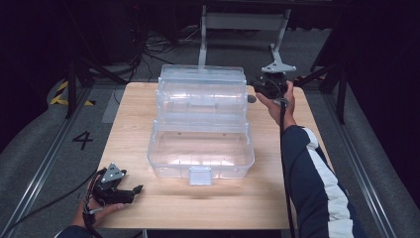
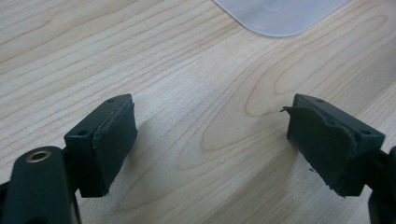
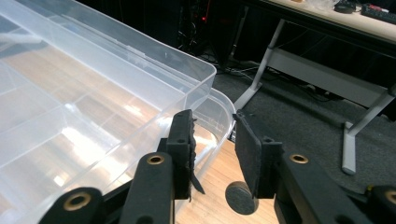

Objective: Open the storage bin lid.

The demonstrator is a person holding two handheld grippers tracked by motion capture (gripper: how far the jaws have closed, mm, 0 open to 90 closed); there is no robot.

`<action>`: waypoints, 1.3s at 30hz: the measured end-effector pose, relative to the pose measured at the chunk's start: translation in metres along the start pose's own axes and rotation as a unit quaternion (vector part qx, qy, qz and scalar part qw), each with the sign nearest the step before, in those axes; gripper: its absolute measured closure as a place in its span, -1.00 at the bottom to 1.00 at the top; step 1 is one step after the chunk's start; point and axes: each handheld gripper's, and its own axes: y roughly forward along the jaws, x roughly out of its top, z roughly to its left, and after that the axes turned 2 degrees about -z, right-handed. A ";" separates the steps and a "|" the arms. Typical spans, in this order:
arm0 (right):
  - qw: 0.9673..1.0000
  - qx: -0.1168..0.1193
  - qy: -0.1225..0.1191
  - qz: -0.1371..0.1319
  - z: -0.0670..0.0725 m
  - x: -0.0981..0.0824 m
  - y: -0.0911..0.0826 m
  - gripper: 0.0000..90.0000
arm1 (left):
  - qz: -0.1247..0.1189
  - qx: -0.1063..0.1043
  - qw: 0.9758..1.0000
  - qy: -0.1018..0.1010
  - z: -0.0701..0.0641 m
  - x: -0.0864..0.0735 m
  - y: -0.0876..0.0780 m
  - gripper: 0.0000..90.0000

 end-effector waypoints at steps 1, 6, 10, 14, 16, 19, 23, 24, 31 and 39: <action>1.000 0.000 0.000 0.000 0.000 0.000 0.000 0.50 | 0.001 0.000 1.000 0.000 0.000 0.000 0.000 -0.64; 1.000 0.009 -0.009 0.003 0.002 -0.001 -0.010 0.41 | 0.001 0.001 1.000 0.000 0.000 0.000 0.000 -0.64; 1.000 0.008 -0.024 0.011 0.004 -0.001 -0.016 0.36 | 0.000 0.001 1.000 -0.001 0.000 0.000 0.000 -0.64; 0.999 0.011 -0.036 0.013 0.007 -0.002 -0.026 0.25 | 0.000 0.002 1.000 0.000 0.000 0.000 0.000 -0.64; 0.999 0.012 -0.039 0.019 0.008 -0.004 -0.030 0.17 | 0.000 0.002 1.000 -0.001 0.000 0.000 0.000 -0.64; 0.998 0.020 -0.037 0.040 0.009 -0.007 -0.035 0.04 | 0.000 0.002 1.000 -0.001 0.000 0.000 0.000 -0.64; 0.997 0.012 -0.059 0.049 0.012 -0.011 -0.043 -0.05 | 0.000 0.002 1.000 0.000 0.000 0.000 0.000 -0.64; 0.997 0.012 -0.059 0.049 0.012 -0.011 -0.043 -0.05 | -0.001 0.002 1.000 -0.001 0.000 0.000 0.000 -0.64; 0.996 0.004 -0.067 0.067 0.012 -0.018 -0.056 -0.09 | 0.000 0.003 1.000 0.000 0.000 0.000 0.000 -0.64; 0.993 0.019 -0.086 0.081 0.019 -0.030 -0.071 -0.11 | 0.000 0.002 1.000 0.000 0.000 0.000 0.000 -0.64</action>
